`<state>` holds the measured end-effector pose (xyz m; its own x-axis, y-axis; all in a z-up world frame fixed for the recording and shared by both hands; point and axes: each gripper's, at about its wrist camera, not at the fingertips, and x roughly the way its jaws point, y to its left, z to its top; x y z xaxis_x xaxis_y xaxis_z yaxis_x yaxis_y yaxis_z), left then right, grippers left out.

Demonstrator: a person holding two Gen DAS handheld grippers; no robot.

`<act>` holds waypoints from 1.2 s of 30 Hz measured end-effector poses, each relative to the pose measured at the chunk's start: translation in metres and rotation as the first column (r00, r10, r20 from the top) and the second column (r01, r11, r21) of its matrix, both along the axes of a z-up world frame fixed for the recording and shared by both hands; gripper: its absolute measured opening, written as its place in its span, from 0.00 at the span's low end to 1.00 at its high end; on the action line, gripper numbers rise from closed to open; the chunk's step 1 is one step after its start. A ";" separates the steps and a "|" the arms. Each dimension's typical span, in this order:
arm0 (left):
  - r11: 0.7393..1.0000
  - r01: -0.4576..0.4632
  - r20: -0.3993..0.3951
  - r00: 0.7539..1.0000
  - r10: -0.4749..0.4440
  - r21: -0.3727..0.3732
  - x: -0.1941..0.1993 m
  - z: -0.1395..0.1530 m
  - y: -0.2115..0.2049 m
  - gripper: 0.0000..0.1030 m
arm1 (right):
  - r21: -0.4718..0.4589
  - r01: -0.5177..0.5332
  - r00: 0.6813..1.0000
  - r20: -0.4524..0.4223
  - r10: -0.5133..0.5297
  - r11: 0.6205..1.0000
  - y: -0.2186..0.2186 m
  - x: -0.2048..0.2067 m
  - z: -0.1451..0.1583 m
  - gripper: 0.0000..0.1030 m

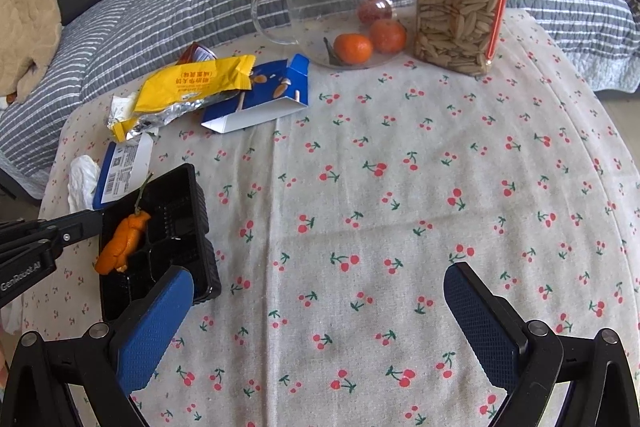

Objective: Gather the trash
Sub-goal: 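Close the left tool on the orange peel while right tool reaches the black tray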

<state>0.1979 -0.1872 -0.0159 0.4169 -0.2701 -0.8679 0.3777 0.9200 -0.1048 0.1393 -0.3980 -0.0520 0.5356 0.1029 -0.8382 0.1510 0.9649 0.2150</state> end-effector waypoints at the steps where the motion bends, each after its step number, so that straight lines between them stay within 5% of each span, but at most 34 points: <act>1: 1.000 -0.004 0.011 1.000 0.004 -0.011 -0.003 0.004 0.005 0.00 | 0.001 0.002 1.000 0.000 -0.002 1.000 0.000 0.001 0.000 1.00; 11: 0.992 -0.092 0.048 0.994 0.097 -0.091 -0.030 -0.003 0.085 0.00 | 0.014 -0.015 1.000 -0.009 0.016 1.000 0.020 0.007 0.000 1.00; 18: 0.977 -0.177 0.001 0.984 0.178 -0.116 -0.026 -0.015 0.132 0.00 | 0.037 -0.064 0.996 -0.067 0.067 0.997 0.053 0.019 -0.013 1.00; 32: 0.959 -0.239 -0.040 0.971 0.236 -0.152 -0.030 -0.022 0.177 0.00 | -0.123 -0.233 0.968 -0.120 0.219 0.965 0.133 0.051 -0.039 1.00; 36: 0.965 -0.197 -0.030 0.980 0.195 -0.174 -0.031 -0.017 0.174 0.00 | -0.149 -0.261 0.960 -0.145 0.240 0.954 0.139 0.055 -0.043 0.99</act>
<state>0.1673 -0.0128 -0.0329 0.4665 -0.3325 -0.8197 0.1892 0.9427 -0.2747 0.1943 -0.2587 -0.0951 0.4014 0.0754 -0.9128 -0.0850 0.9954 0.0449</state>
